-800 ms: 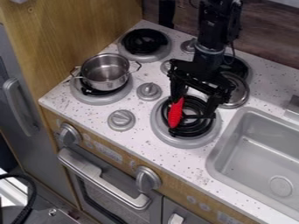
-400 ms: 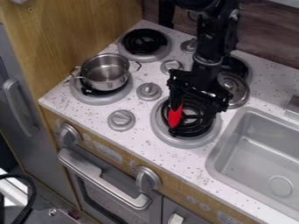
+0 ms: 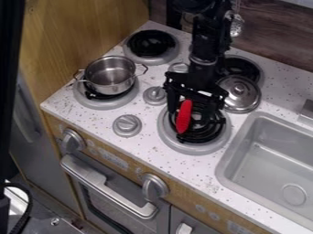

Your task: Move red item from lower left burner to the middle of all four burners

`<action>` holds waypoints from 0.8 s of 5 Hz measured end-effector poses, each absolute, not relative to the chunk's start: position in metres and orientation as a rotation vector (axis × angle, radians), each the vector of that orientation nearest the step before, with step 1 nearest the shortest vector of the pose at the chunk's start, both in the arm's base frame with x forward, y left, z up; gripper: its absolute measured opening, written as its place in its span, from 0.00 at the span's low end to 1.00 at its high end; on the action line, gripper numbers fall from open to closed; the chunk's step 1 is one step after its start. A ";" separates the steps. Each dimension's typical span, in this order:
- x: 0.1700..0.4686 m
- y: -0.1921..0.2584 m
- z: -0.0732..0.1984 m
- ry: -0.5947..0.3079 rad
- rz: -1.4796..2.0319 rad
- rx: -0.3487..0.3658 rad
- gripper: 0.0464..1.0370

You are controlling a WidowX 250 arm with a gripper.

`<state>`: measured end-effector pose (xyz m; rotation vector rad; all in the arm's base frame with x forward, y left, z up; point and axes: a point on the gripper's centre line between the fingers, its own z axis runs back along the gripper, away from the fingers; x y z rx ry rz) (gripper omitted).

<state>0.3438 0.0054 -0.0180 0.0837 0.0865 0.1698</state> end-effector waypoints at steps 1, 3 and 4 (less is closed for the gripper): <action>0.351 0.013 -0.028 0.103 0.227 0.057 0.96; 0.360 0.020 -0.041 0.137 0.289 0.018 0.96; 0.362 0.021 -0.041 0.133 0.288 0.016 0.91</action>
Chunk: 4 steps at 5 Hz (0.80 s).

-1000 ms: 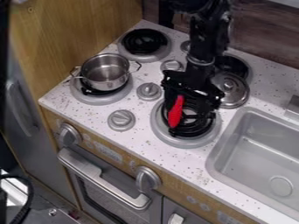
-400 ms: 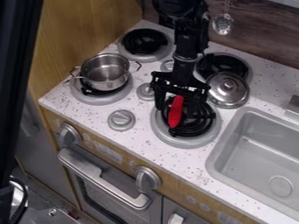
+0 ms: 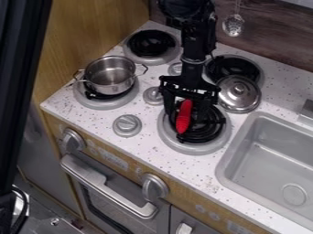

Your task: Move red item from lower left burner to the middle of all four burners

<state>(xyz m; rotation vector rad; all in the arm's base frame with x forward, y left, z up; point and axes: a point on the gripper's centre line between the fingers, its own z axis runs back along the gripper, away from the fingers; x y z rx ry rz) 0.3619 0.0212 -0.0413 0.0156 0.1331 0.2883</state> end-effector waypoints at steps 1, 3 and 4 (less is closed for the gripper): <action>0.362 0.021 -0.051 0.135 0.293 0.011 0.63; 0.360 0.019 -0.051 0.147 0.284 0.012 0.34; 0.357 0.019 -0.049 0.170 0.268 0.045 0.34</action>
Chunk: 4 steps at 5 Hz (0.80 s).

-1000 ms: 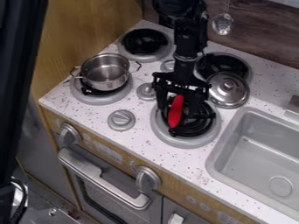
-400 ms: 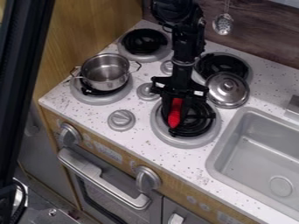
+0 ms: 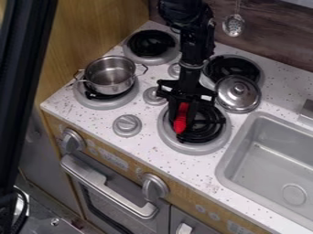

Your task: Move red item from lower left burner to the middle of all four burners

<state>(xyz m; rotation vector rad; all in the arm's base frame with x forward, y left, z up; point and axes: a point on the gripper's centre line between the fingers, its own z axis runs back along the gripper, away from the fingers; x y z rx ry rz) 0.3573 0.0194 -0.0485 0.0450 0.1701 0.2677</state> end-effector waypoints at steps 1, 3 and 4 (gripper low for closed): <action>0.367 0.026 -0.033 0.134 0.247 0.098 0.34; 0.412 0.053 0.006 0.018 0.261 0.112 0.34; 0.414 0.085 -0.018 0.085 0.304 0.139 0.34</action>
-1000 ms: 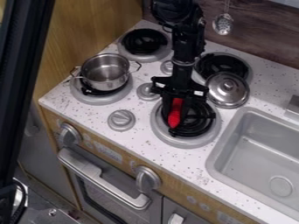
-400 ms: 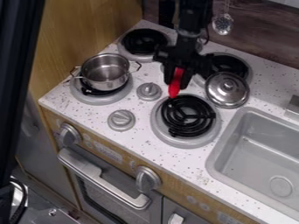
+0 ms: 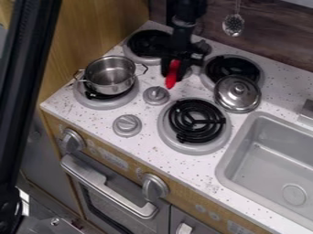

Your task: Move red item from lower left burner to the middle of all four burners

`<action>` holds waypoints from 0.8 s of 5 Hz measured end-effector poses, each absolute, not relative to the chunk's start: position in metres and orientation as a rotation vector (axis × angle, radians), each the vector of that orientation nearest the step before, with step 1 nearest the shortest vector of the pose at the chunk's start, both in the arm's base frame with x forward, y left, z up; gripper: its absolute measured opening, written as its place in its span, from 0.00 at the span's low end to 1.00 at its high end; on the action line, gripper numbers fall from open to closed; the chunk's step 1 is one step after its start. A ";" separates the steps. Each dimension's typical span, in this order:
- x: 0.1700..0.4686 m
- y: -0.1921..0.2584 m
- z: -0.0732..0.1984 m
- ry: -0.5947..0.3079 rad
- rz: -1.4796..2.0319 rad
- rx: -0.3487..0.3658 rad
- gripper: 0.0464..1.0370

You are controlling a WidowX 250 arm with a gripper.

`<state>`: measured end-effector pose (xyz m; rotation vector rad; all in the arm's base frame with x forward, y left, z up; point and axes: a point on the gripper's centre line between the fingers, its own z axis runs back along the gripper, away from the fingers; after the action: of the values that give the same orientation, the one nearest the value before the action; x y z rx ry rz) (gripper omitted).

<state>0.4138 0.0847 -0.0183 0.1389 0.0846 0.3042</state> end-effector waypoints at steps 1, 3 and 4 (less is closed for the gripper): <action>0.417 0.108 -0.030 0.098 0.333 0.151 0.34; 0.418 0.133 -0.045 0.099 0.366 0.091 0.34; 0.422 0.128 -0.050 0.100 0.340 0.095 0.40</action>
<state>0.4223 0.1282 -0.0499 0.0954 0.1004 0.3402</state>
